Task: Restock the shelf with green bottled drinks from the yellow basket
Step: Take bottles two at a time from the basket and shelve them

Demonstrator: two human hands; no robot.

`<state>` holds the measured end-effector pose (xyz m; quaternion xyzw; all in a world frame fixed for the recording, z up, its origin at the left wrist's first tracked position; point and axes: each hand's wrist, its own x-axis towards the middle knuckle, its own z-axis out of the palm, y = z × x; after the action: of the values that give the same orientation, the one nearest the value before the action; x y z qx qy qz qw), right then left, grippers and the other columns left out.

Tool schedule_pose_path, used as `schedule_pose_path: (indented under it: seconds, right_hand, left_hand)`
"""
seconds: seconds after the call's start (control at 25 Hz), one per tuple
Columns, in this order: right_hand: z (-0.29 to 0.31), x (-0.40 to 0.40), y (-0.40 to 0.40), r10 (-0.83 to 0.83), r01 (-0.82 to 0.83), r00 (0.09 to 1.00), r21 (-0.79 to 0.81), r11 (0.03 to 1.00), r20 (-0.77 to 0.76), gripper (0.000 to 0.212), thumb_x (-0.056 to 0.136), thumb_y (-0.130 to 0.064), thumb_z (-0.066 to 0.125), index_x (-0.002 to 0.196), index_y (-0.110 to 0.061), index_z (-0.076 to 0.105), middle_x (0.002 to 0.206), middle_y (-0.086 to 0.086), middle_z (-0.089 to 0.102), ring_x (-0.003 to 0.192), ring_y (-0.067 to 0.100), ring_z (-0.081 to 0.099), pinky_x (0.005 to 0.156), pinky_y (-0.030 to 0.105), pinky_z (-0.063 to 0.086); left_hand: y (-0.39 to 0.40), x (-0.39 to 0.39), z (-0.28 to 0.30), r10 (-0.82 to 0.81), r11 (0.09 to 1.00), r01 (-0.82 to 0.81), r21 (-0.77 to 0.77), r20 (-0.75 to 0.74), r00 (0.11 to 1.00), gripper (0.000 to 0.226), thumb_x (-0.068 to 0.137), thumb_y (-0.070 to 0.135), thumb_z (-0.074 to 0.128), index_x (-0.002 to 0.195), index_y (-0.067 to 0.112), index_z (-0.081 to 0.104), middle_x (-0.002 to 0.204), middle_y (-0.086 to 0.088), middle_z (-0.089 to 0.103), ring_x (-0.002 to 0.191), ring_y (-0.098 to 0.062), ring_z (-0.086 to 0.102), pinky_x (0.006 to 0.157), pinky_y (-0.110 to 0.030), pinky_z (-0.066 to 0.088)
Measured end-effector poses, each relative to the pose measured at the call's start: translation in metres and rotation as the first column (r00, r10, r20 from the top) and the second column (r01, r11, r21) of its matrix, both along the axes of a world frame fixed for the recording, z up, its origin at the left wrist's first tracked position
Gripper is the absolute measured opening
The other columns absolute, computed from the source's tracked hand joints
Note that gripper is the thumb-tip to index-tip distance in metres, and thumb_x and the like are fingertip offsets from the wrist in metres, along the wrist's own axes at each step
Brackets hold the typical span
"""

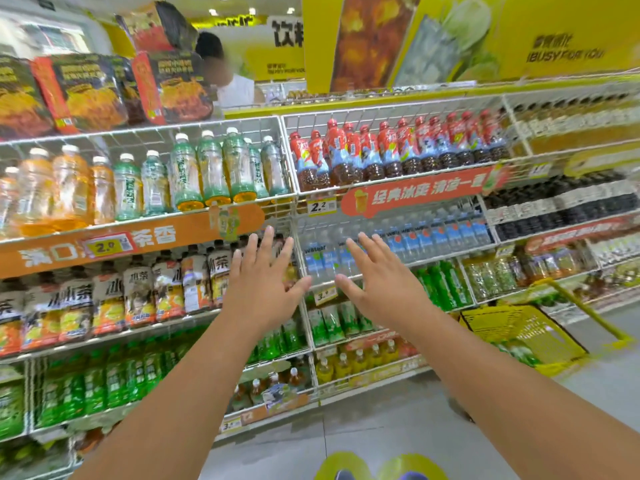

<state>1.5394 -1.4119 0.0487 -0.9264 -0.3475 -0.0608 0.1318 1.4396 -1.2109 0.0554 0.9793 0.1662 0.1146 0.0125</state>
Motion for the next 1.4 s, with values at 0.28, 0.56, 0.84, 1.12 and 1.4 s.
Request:
schedule_pose_path:
  seconds: [0.28,0.56,0.84,1.12,1.4]
  right_hand:
    - [-0.009,0.045,-0.17,-0.151,0.152,0.988,0.021,0.988,-0.023,0.078,0.101,-0.069,0.023,0.164,-0.029,0.0,0.172,-0.004,-0.007,0.157,0.016,-0.011,0.129,0.042,0.006]
    - [-0.018,0.099,-0.358,-0.276,0.276,0.961,0.001,0.961,-0.003,0.079,0.102,-0.067,0.025,0.164,-0.024,0.003,0.172,0.0,-0.003,0.158,0.021,-0.008,0.127,0.04,0.003]
    - [-0.031,0.154,-0.486,-0.423,0.422,0.906,0.032,0.906,-0.002,0.086,0.094,-0.074,0.019,0.164,-0.024,0.006,0.172,0.004,0.004,0.158,0.024,-0.002,0.127,0.045,0.013]
    - [-0.06,0.268,-0.532,-0.45,0.45,0.892,-0.012,0.893,-0.032,0.079,0.101,-0.065,0.034,0.164,-0.024,0.01,0.172,-0.001,0.003,0.158,0.02,-0.003,0.127,0.038,0.007]
    - [-0.088,0.411,-0.558,-0.458,0.457,0.887,-0.027,0.889,-0.059,0.09,0.09,-0.076,0.013,0.164,-0.026,0.006,0.172,0.0,0.004,0.158,0.019,-0.004,0.128,0.038,0.01]
  left_hand:
    - [-0.156,0.075,-0.008,-0.153,0.988,0.153,0.021,0.008,0.988,0.082,0.092,0.078,0.018,0.16,0.04,-0.007,0.166,0.002,-0.027,0.154,-0.023,-0.022,0.126,-0.05,-0.006]
    - [-0.32,0.15,-0.013,-0.269,0.963,0.269,0.011,0.018,0.963,0.083,0.093,0.077,0.021,0.162,0.036,0.0,0.168,0.0,-0.022,0.155,-0.024,-0.017,0.126,-0.051,-0.001]
    - [-0.451,0.247,-0.026,-0.443,0.896,0.444,-0.01,0.015,0.896,0.081,0.095,0.075,0.022,0.162,0.035,0.001,0.169,-0.003,-0.018,0.155,-0.028,-0.015,0.126,-0.051,-0.002]
    - [-0.499,0.378,-0.062,-0.487,0.873,0.488,-0.025,0.028,0.873,0.081,0.095,0.075,0.023,0.162,0.034,0.002,0.169,-0.003,-0.017,0.156,-0.028,-0.014,0.125,-0.051,-0.001]
    - [-0.524,0.526,-0.102,-0.455,0.88,0.451,-0.149,0.009,0.891,0.082,0.094,0.075,0.027,0.162,0.035,0.003,0.169,-0.001,-0.016,0.156,-0.027,-0.013,0.126,-0.049,-0.001]
